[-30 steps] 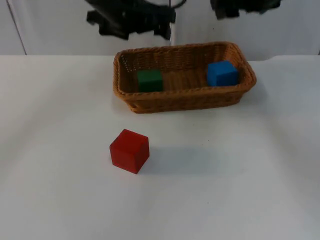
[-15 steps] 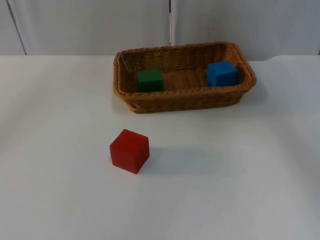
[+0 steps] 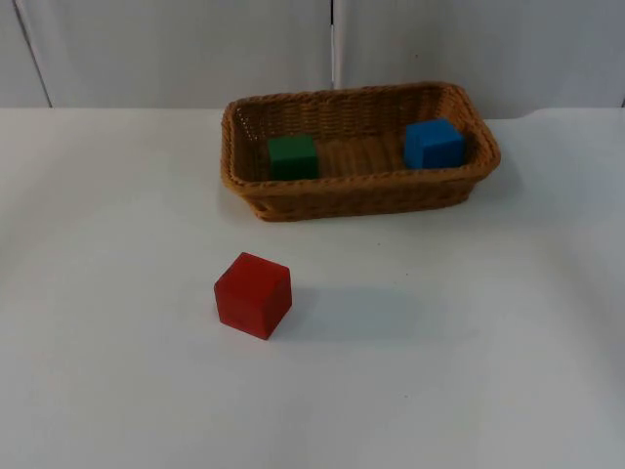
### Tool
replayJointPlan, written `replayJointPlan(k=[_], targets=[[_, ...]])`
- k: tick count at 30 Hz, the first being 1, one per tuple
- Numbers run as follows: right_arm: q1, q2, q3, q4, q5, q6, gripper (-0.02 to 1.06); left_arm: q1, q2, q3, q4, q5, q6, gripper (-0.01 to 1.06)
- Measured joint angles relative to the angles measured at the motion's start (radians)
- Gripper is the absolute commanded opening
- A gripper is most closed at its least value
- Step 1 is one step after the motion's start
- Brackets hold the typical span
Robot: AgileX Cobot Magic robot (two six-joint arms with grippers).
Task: Pick up one cube with each hand and place exactly two cubes into the same basket, leaving the remaining cube outside.
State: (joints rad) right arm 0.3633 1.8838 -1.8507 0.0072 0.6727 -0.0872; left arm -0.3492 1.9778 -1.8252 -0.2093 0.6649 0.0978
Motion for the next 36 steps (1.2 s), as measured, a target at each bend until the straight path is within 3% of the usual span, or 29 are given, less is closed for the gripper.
replayJointPlan(k=[6, 12, 21, 36], targets=[[0.0, -0.019, 0.019, 0.0, 0.026, 0.0, 0.62, 0.0, -0.039, 0.002, -0.031, 0.008, 0.036, 0.86], [0.0, -0.085, 0.126, 0.002, -0.004, -0.002, 0.62, 0.0, -0.095, 0.028, -0.055, 0.027, 0.07, 0.86], [0.0, -0.193, 0.287, 0.004, -0.044, -0.002, 0.62, 0.0, -0.246, 0.276, -0.059, -0.077, 0.085, 0.86], [0.0, -0.37, 0.528, 0.004, -0.107, -0.002, 0.62, 0.0, -0.487, 0.559, -0.063, -0.113, 0.104, 0.86]])
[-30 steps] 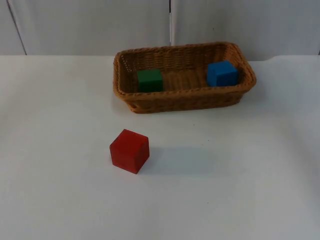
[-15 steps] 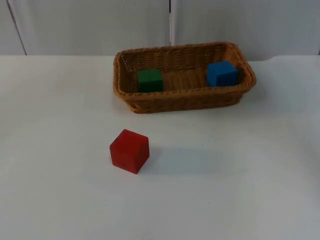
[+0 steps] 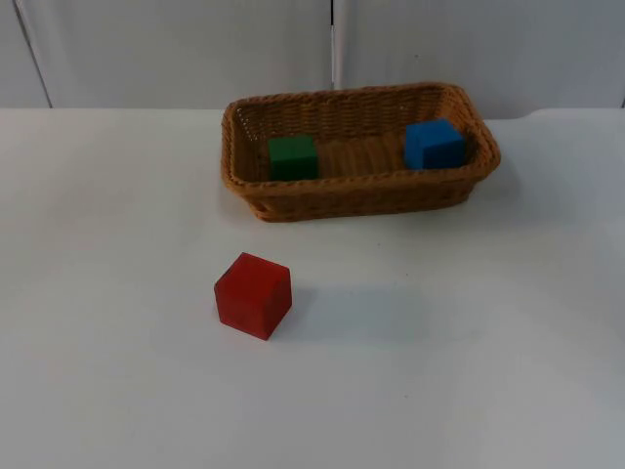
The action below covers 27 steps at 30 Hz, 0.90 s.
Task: Pick up one cube with each hand and place exactly two cubes into the same basket, leaving the remaining cube outside.
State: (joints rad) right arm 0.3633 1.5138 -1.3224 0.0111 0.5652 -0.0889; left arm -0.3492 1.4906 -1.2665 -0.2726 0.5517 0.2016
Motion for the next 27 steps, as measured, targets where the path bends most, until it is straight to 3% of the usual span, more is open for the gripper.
replayJointPlan(k=[27], targets=[[0.0, -0.404, 0.357, 0.0, -0.067, 0.002, 0.62, 0.0, -0.543, 0.413, -0.018, 0.011, 0.004, 0.86]])
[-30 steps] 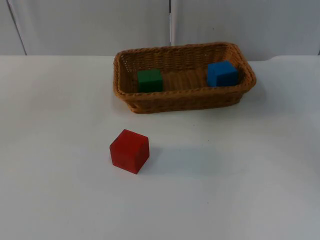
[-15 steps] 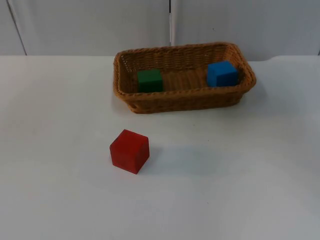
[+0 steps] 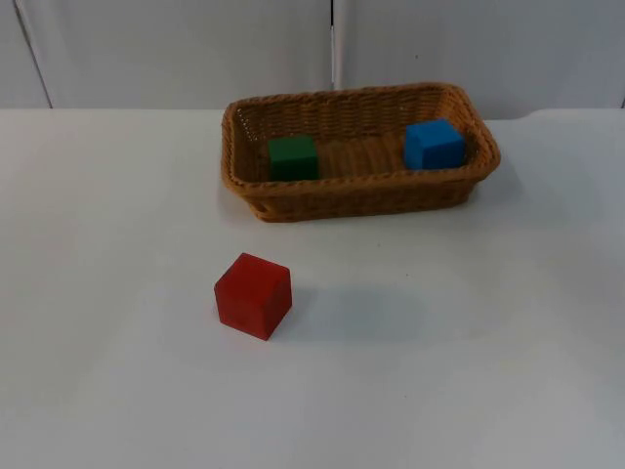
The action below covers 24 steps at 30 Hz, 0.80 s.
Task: Pick up one cube with each hand and place exactly two cubes into the same basket, leaving the remaining cube outside.
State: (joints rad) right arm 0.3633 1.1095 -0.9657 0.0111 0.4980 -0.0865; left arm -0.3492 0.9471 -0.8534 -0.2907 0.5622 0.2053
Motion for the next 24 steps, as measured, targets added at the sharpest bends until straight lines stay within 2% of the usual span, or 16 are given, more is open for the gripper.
replayJointPlan(k=[5, 9, 20, 24], targets=[[0.0, -0.079, 0.052, 0.0, -0.005, 0.0, 0.62, 0.0, -0.112, 0.056, -0.003, 0.016, 0.0, 0.86], [0.0, -0.139, 0.091, 0.004, -0.007, 0.0, 0.62, 0.0, -0.194, 0.083, -0.003, 0.062, 0.0, 0.86], [0.0, -0.314, 0.207, 0.015, -0.007, 0.002, 0.62, 0.0, -0.387, 0.089, 0.01, 0.199, 0.002, 0.86], [0.0, -0.396, 0.237, 0.015, 0.019, 0.004, 0.62, 0.0, -0.468, 0.089, 0.026, 0.277, 0.004, 0.86]])
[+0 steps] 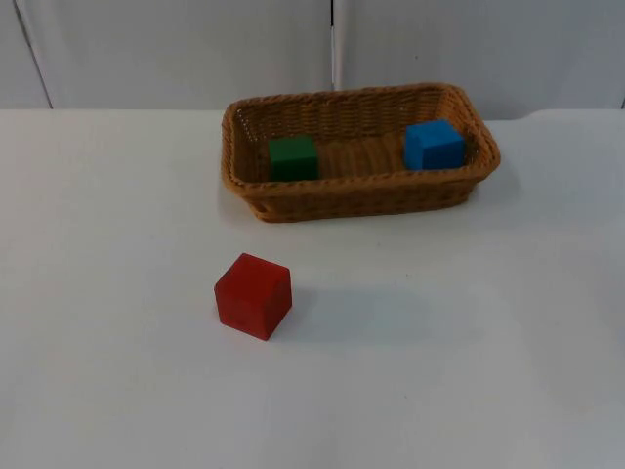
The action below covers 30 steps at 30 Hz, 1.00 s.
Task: Pick up one cube with each hand and place exactly two cubes into the same basket, leaving the remaining cube outside.
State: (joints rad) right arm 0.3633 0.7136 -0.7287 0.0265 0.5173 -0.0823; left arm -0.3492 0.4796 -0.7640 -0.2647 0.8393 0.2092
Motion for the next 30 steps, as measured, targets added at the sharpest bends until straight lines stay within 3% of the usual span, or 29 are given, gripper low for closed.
replayJointPlan(k=[14, 30], targets=[[0.0, -0.21, 0.048, 0.0, 0.149, 0.004, 0.62, 0.0, -0.295, 0.0, 0.071, 0.21, -0.016, 0.86], [0.0, -0.458, 0.096, 0.0, 0.278, 0.004, 0.62, 0.0, -0.476, 0.002, 0.174, 0.288, -0.137, 0.86]])
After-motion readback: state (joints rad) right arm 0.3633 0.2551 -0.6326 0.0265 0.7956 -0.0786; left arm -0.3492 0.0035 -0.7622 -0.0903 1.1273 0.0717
